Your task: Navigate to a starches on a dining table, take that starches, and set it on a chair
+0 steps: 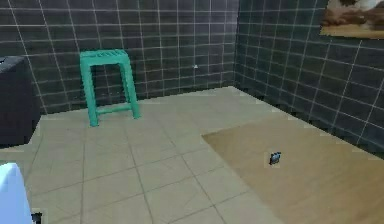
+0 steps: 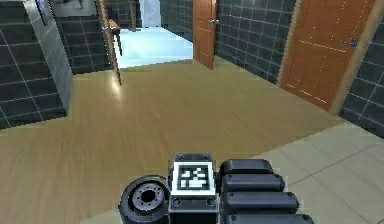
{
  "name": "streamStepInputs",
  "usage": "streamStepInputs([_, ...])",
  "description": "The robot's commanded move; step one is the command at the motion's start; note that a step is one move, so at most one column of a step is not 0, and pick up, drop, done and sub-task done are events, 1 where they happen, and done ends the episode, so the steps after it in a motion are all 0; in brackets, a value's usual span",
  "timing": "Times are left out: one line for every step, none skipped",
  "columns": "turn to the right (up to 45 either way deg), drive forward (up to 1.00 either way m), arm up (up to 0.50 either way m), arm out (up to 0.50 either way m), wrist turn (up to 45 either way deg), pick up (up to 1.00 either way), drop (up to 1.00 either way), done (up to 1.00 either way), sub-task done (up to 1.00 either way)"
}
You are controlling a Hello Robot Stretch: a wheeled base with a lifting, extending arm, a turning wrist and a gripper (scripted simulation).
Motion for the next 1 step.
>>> streamStepInputs([0.0, 0.75, 0.00, 0.00, 0.0, 0.00, 0.00, 0.00, 0.00])
